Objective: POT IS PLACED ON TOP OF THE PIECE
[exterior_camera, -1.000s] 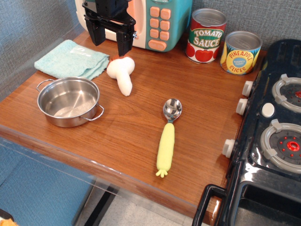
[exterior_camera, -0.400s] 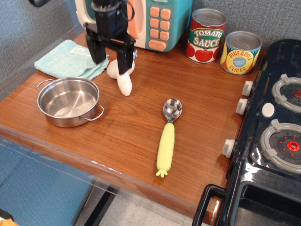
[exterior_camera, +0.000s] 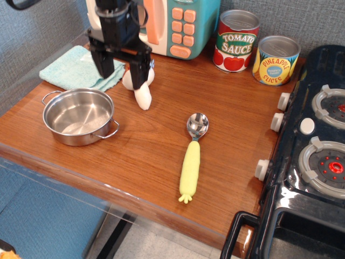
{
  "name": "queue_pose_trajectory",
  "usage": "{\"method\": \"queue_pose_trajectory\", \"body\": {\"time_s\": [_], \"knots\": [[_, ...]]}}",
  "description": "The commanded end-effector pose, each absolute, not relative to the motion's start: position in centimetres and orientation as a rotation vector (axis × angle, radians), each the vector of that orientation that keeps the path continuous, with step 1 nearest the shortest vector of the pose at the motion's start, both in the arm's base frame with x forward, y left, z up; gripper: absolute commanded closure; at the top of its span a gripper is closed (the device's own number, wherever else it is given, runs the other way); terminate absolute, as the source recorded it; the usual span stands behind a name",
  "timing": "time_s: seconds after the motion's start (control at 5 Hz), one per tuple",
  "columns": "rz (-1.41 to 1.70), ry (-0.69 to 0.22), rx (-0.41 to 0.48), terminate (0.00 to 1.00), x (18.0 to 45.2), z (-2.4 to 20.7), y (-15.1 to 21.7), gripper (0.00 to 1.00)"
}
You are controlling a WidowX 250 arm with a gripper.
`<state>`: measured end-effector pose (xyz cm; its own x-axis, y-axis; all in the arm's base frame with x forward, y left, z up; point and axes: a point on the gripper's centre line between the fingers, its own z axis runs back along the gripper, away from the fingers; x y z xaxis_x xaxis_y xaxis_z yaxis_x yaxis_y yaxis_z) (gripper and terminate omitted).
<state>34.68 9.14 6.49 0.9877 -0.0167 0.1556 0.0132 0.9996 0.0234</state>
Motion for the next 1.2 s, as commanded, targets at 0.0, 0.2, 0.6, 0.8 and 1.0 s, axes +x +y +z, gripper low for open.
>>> {"method": "queue_pose_trajectory", "body": {"time_s": [0.0, 0.2, 0.6, 0.8, 1.0], "knots": [[0.052, -0.163, 0.095, 0.00, 33.5, 7.3, 10.1, 0.00], [0.052, -0.149, 0.104, 0.00, 32.7, 7.1, 10.2, 0.00], [0.069, -0.101, 0.113, 0.00, 32.4, 5.4, 9.8, 0.00], [0.091, -0.076, 0.118, 0.00, 32.8, 4.1, 9.9, 0.00], [0.111, -0.065, 0.112, 0.00, 33.0, 3.5, 10.1, 0.00]]}}
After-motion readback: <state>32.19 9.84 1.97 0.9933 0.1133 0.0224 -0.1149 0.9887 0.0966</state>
